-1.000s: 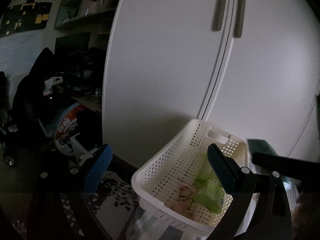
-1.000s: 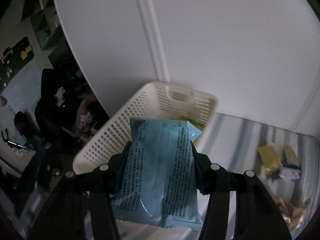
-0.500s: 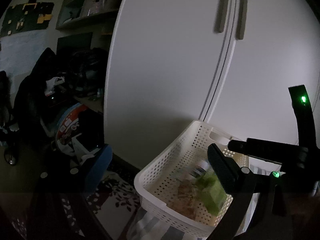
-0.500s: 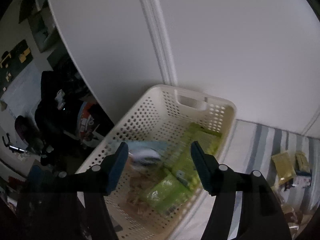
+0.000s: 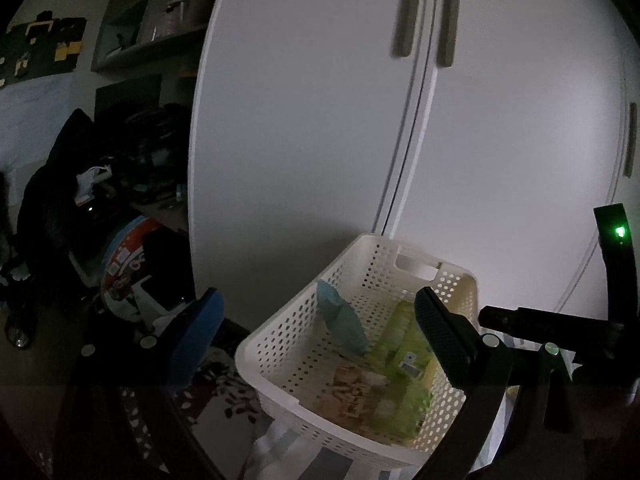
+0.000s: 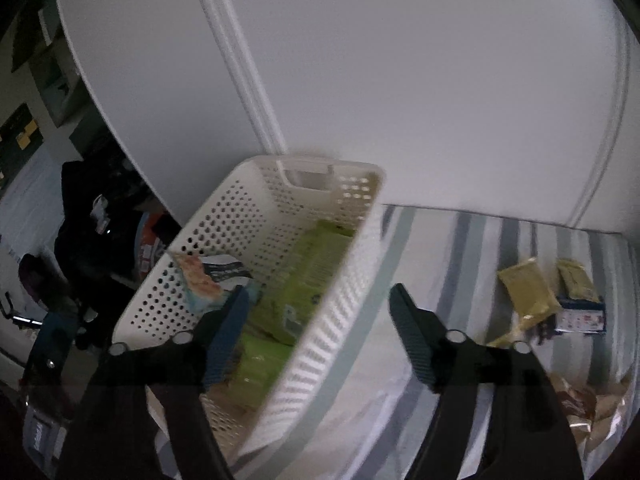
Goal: Organize snacks
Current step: 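Carry the light blue pack into the basket and open the right tool, then grasp the tan biscuit bag on the table with the right tool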
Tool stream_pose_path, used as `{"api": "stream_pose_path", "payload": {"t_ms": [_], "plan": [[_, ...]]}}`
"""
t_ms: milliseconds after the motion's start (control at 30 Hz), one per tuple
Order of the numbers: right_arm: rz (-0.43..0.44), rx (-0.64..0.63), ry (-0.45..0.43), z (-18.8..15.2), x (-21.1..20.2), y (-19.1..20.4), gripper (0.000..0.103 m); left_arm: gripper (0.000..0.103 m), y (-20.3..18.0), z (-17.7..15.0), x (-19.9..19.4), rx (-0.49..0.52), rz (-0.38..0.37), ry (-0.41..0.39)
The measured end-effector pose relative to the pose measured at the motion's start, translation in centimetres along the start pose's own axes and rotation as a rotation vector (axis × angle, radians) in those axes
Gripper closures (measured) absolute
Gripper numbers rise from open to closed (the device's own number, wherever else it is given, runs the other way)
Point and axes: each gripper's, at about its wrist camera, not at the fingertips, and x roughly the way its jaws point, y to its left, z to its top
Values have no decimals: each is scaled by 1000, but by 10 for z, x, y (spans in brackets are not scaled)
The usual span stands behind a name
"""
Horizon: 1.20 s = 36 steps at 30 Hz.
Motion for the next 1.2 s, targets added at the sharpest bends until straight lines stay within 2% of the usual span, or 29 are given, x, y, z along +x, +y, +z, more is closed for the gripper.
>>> {"api": "stream_pose_path", "payload": {"t_ms": [167,300,633,967,1200], "plan": [[-33,26,-8,-9,-15,-24,26,6,-11,-2,-3,22,-31,-1],[-61,58,-14,-19,-25,-45,18,3,-24,-5,-5,51,-59,0],[-146,162,-25,-43,-60,-113,10,3,-51,-12,-14,117,-131,-17],[-266,422,-18,-91,-101,-217,10,3,-72,-21,-23,176,-170,-30],[-292,564,-2,-125,-116,-256,10,3,-86,-27,-28,219,-192,-40]]}}
